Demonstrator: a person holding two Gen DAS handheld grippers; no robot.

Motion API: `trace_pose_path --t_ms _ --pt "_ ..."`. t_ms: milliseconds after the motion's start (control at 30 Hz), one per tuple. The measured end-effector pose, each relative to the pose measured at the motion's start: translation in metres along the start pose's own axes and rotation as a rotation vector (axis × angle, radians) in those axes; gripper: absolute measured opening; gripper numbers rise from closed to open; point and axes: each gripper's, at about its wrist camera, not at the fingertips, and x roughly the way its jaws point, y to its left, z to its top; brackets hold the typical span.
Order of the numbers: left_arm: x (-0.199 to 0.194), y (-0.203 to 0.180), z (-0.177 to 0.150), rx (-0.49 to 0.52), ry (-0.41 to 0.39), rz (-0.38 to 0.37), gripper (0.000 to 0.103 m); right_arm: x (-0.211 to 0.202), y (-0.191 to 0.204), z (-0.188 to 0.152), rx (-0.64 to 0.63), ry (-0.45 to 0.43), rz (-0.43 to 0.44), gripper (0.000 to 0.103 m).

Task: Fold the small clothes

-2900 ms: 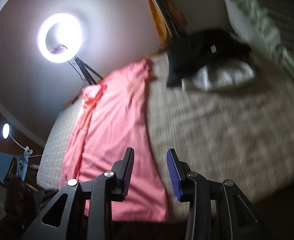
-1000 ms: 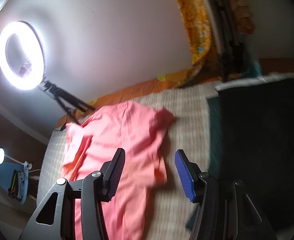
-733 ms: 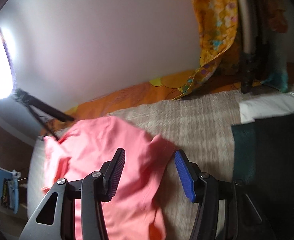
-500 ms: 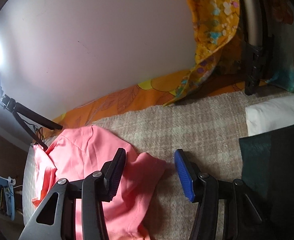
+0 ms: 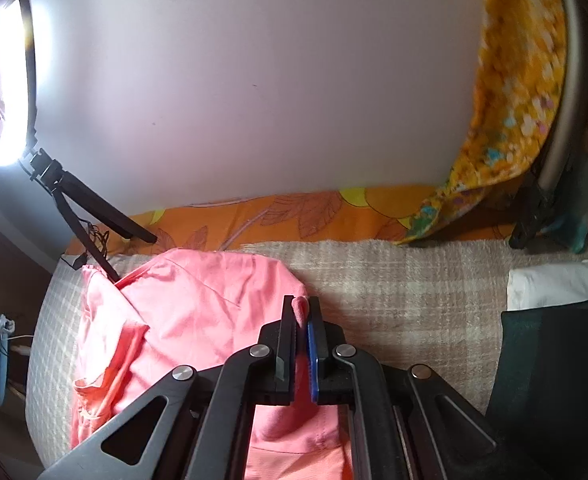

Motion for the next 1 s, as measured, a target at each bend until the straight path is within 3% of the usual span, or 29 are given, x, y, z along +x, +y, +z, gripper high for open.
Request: trace_pose_path --t_ms 367,567,800,1000 --pt "-0.04 0.003 -0.041 0.011 -0.047 0.08 0.001 -0.005 0.059 0.02 -0.069 0.019 -0.09 0.002" --pt "-0.055 0.018 -0.056 -0.021 -0.071 0.101 0.001 0.017 0.101 0.024 -0.084 0.058 -0.15 0.002" --pt "-0.065 0.031 -0.06 -0.048 -0.074 0.101 0.001 0.063 0.165 0.012 -0.193 0.133 -0.221 0.002" --pt "-0.07 0.023 -0.067 -0.01 -0.068 0.095 0.001 0.088 0.2 0.001 -0.236 0.168 -0.189 0.002"
